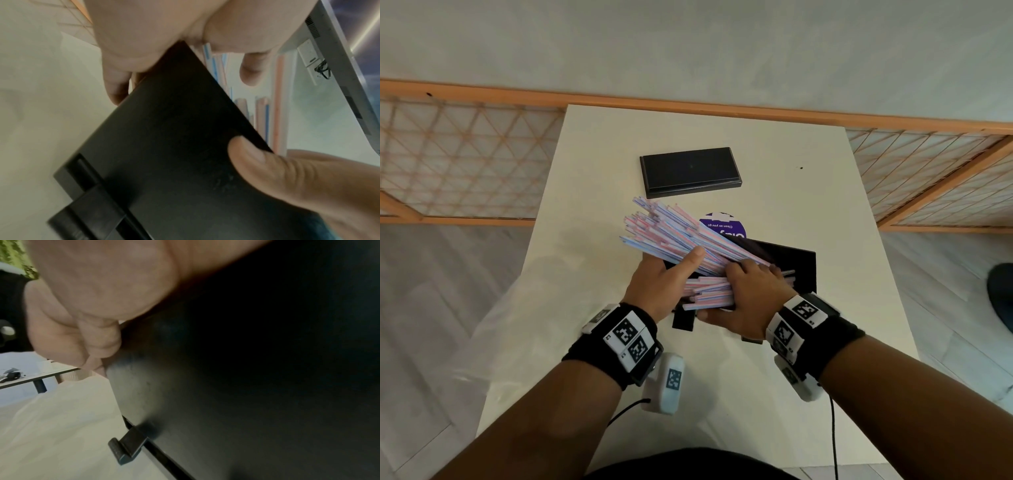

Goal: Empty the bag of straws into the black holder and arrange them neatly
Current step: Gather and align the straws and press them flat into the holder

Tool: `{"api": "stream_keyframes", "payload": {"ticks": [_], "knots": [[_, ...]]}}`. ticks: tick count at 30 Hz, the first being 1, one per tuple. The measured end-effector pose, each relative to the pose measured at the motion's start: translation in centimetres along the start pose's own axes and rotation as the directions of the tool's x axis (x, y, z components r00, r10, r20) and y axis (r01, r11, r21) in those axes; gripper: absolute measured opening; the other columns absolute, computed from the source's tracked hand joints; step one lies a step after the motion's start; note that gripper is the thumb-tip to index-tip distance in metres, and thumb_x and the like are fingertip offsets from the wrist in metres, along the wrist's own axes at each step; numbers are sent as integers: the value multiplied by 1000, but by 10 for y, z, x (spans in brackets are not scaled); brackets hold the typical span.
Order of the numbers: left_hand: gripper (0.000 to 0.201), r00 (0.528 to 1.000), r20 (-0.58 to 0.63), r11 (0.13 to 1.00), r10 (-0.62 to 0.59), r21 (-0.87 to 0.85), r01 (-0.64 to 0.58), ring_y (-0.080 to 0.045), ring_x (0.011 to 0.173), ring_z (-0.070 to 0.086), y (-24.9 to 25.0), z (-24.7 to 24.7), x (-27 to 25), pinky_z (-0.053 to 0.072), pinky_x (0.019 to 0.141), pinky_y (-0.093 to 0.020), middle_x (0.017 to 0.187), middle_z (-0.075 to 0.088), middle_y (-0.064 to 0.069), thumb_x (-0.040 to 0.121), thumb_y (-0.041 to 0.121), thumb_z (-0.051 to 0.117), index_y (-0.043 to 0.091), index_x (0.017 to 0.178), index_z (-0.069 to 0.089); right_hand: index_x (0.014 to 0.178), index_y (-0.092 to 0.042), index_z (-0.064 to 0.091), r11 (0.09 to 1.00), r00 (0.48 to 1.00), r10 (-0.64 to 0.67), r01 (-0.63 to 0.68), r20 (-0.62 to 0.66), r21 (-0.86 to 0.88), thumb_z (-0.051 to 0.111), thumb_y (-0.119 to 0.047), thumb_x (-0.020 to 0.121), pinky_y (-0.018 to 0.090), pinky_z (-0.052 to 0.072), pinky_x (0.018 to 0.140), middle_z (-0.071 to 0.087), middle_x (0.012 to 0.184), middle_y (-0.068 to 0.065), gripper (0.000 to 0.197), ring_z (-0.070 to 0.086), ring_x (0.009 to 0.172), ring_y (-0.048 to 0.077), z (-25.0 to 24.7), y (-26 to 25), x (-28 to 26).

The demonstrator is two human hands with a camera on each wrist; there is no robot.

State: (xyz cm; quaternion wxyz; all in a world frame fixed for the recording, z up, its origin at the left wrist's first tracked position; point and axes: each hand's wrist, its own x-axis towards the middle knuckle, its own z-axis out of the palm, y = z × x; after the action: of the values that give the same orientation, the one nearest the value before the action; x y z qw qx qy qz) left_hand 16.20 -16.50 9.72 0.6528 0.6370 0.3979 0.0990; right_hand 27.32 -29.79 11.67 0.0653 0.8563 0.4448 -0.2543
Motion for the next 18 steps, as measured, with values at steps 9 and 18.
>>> {"api": "stream_keyframes", "payload": {"ticks": [9,18], "knots": [[76,1000,-8,996,29,-82,-29,-14,112,66,-1,-1,2,50,102,-47,121,69,12,68,87,57,42,129,54,123,-25,46,998,996,66,-65,-64,18,26,-100,56,49,48,95,56,124,2,103,58,111,29,-7,-16,2],[114,994,-89,831,58,556,1,-26,125,51,-7,5,7,44,103,-53,139,51,1,60,102,13,29,144,41,129,-21,49,987,997,-3,16,-81,159,25,-91,56,42,49,93,56,120,3,104,54,113,26,0,-28,4]]}}
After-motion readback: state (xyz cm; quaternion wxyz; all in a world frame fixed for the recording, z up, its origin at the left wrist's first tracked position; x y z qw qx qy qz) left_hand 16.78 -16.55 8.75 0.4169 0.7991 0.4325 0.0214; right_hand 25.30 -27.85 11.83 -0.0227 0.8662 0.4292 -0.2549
